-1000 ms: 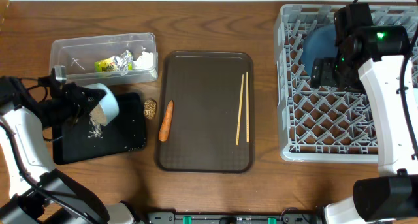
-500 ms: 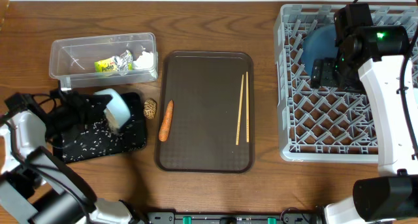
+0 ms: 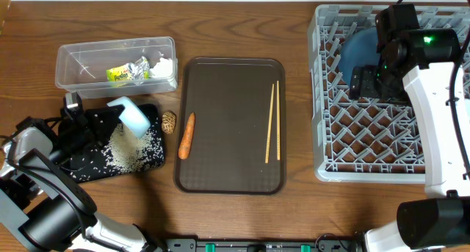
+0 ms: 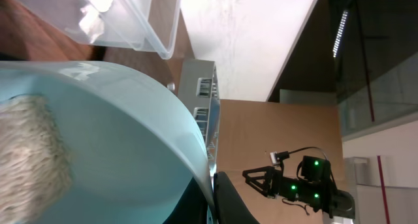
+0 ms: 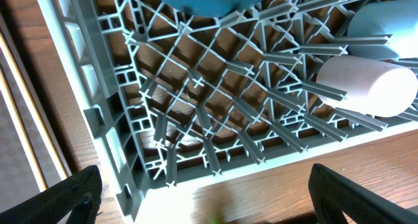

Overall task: Sort waste into correct bins and load items into the dishwasher rack
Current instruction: 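Tilt the white bowl to pour the rice onto the cutting board, then set the emptied white bowl back on the tray and release, then grasp the white bowl with the right gripper, then carry the white bowl right and place it in the dish rack, then release the bowl and raise the right gripper from the rack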

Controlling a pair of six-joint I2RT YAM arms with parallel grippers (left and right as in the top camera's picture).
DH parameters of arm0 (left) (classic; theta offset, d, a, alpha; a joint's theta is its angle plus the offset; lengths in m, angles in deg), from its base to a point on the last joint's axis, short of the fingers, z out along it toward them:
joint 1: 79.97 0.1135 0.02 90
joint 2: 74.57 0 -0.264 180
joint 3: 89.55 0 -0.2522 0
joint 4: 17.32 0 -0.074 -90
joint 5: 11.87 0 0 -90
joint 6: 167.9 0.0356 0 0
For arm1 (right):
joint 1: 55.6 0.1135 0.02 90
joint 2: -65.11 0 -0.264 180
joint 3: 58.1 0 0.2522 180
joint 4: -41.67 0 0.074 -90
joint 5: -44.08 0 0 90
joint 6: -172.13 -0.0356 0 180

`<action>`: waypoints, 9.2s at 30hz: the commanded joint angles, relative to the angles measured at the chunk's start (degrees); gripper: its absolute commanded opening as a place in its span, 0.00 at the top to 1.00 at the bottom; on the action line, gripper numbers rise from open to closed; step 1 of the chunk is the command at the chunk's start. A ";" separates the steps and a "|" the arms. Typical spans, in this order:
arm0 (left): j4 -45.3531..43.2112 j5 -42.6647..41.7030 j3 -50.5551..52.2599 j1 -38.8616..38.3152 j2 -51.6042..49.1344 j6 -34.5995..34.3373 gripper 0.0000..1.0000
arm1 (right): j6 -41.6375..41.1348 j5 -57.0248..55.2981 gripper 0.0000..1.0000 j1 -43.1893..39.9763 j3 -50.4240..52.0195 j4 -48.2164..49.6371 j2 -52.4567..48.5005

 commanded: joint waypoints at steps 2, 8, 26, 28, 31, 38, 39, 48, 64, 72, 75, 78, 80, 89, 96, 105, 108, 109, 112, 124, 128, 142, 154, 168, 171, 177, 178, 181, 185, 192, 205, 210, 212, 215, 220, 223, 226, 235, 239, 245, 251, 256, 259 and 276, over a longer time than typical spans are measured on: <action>0.11 -2.54 0.13 0.24 -0.04 1.88 0.94 | -0.13 -1.03 0.06 -0.26 -0.17 -0.02 0.42; 5.57 -3.10 0.13 0.24 0.15 2.58 0.94 | -0.09 -1.31 0.06 -0.31 -0.17 0.07 0.42; -0.59 6.69 0.11 -1.27 0.96 3.58 0.94 | 0.04 -2.49 0.05 -0.31 -0.17 0.20 0.42; -2.25 21.99 0.11 -1.44 0.92 -8.94 0.94 | 0.04 -2.47 0.05 -0.31 -0.17 0.20 0.42; 4.87 3.89 0.11 -1.86 1.64 9.38 0.94 | 0.04 -2.49 0.05 -0.31 -0.17 0.13 0.42; 7.45 0.28 -0.33 -2.14 2.43 16.48 0.94 | 0.04 -2.49 0.05 -0.31 -0.17 -0.09 0.42; 7.37 0.85 -0.33 -2.12 2.43 16.90 0.94 | 0.04 -2.49 0.05 -0.31 -0.17 -0.04 0.42; 7.52 0.50 -0.33 -1.75 3.10 12.57 0.94 | 0.07 -2.49 0.05 -0.31 -0.17 -0.09 0.42; 1.60 26.45 -2.54 -29.22 25.51 -1.86 0.94 | 0.00 -0.68 0.05 -0.31 -0.17 -0.04 0.42; -7.02 47.19 -2.51 -52.33 22.69 -14.62 0.94 | 0.02 -0.33 0.05 -0.31 -0.17 -0.04 0.42; -10.84 53.92 -2.51 -59.63 19.98 -19.17 0.94 | 0.04 -0.31 0.05 -0.31 -0.17 -0.07 0.42; -14.27 60.02 -2.51 -65.51 16.20 -23.61 0.94 | 0.04 -0.31 0.05 -0.31 -0.17 -0.07 0.42; -16.52 61.61 -2.51 -68.50 13.55 -24.22 0.94 | 0.09 -0.33 0.05 -0.31 -0.17 -0.07 0.42; -21.75 65.33 -2.54 -73.29 8.81 -25.22 0.71 | 0.50 -0.26 0.04 -0.31 -0.17 -0.09 0.42; -18.12 65.81 -2.58 -68.89 13.81 -23.02 0.53 | 2.40 2.58 0.02 -0.13 -0.17 0.37 0.42; -0.04 75.38 -2.58 -50.38 29.57 -23.02 0.64 | 9.22 20.46 0.04 4.00 -0.17 6.97 0.42; 4.98 79.01 -2.58 -43.67 33.11 -22.97 0.93 | 9.35 22.67 0.03 7.72 -0.17 10.62 0.42; 6.12 79.12 -2.58 -41.33 34.18 -22.62 0.94 | 9.33 22.64 0.02 9.38 -0.17 11.98 0.39; 7.17 77.85 -2.58 -36.54 36.13 -22.91 0.94 | 9.29 22.45 0.02 14.21 -0.17 15.54 -0.02; 7.96 77.46 -2.51 -32.81 36.48 -23.30 0.94 | 6.49 22.43 0.02 26.49 -0.17 20.15 -11.32; 7.96 77.46 -2.51 -32.81 36.48 -23.30 0.94 | 6.47 22.21 0.06 28.92 -0.17 20.11 -16.65; 8.13 77.46 -2.51 -32.81 36.48 -23.30 0.94 | 3.23 19.61 0.24 32.24 -0.17 18.67 -28.98; 8.15 77.46 -2.51 -32.81 36.26 -23.30 0.94 | 2.82 19.56 0.69 33.59 -0.17 18.16 -34.23; 8.15 77.46 -2.51 -32.81 36.11 -23.30 0.93 | 0.24 15.06 0.99 29.66 -0.63 17.99 -30.10; 8.13 77.46 -2.51 -32.81 36.11 -23.30 0.91 | 0.31 12.13 0.99 27.61 -1.03 17.99 -25.09; 8.13 77.46 -2.51 -32.81 36.11 -23.30 0.91 | 1.62 -1.14 0.99 22.05 -1.11 18.12 -8.61; 8.15 77.46 -2.51 -32.81 36.11 -23.30 0.91 | 2.21 -2.75 0.99 21.22 -1.11 18.23 -6.75; 8.15 77.46 -2.51 -32.81 36.11 -23.30 0.91 | 4.98 -9.79 0.99 17.40 -1.11 18.99 -0.31; 8.13 77.46 -2.51 -32.81 36.11 -23.30 0.91 | 7.87 -19.02 0.99 11.30 -1.11 20.02 4.79; 8.15 77.46 -2.51 -32.81 36.11 -23.30 0.91 | 10.62 -31.50 0.99 -1.60 -1.09 24.65 5.20; 8.57 77.44 -2.51 -32.81 36.11 -23.32 0.91 | 10.58 -51.43 0.99 -15.43 -1.09 38.47 -4.31; 8.74 77.42 -2.51 -32.81 36.11 -23.32 0.91 | 12.33 -63.76 0.99 -18.47 -1.09 45.46 -11.17; 8.74 77.42 -2.51 -32.81 36.11 -23.32 0.91 | 15.54 -66.40 0.99 -20.02 -1.09 49.22 -14.03; 8.76 77.42 -2.51 -32.81 36.11 -23.32 0.91 | 21.90 -69.07 0.99 -22.08 -1.09 56.11 -17.57; 8.74 77.44 -2.51 -32.81 36.11 -23.32 0.91 | 32.09 -68.83 0.99 -24.46 -1.09 69.51 -22.32; 8.76 77.42 -2.51 -32.81 36.11 -23.32 0.92 | 37.07 -67.69 0.99 -24.68 -1.09 76.56 -25.07; 8.83 77.42 -2.51 -32.81 36.11 -23.56 0.93 | 39.39 -65.40 0.99 -24.61 -1.09 80.65 -27.91; 8.72 77.42 -2.51 -32.81 36.11 -23.56 0.93 | 38.91 -61.33 0.99 -23.26 -1.09 82.66 -36.57; 8.70 77.40 -2.51 -32.81 36.11 -23.98 0.93 | 38.84 -60.92 0.99 -20.37 -1.09 82.49 -38.64; 8.74 77.15 -2.51 -32.81 36.11 -23.98 0.93 | 38.88 -61.66 0.61 -15.65 -1.09 82.40 -38.75; 8.76 77.20 -2.51 -32.81 36.11 -23.96 0.93 | 38.77 -62.27 0.08 -11.96 -1.09 78.36 -38.75; 8.79 77.20 -2.51 -32.81 36.11 -23.96 0.93 | 35.45 -61.48 0.01 -10.14 -1.09 73.13 -37.20; 8.79 77.20 -2.51 -32.81 36.11 -23.96 0.93 | 31.30 -56.96 0.02 -10.05 -1.09 67.95 -34.47; 8.74 77.22 -2.51 -32.81 36.11 -23.96 0.86 | 18.18 -7.48 0.04 -10.58 -1.09 38.12 -12.31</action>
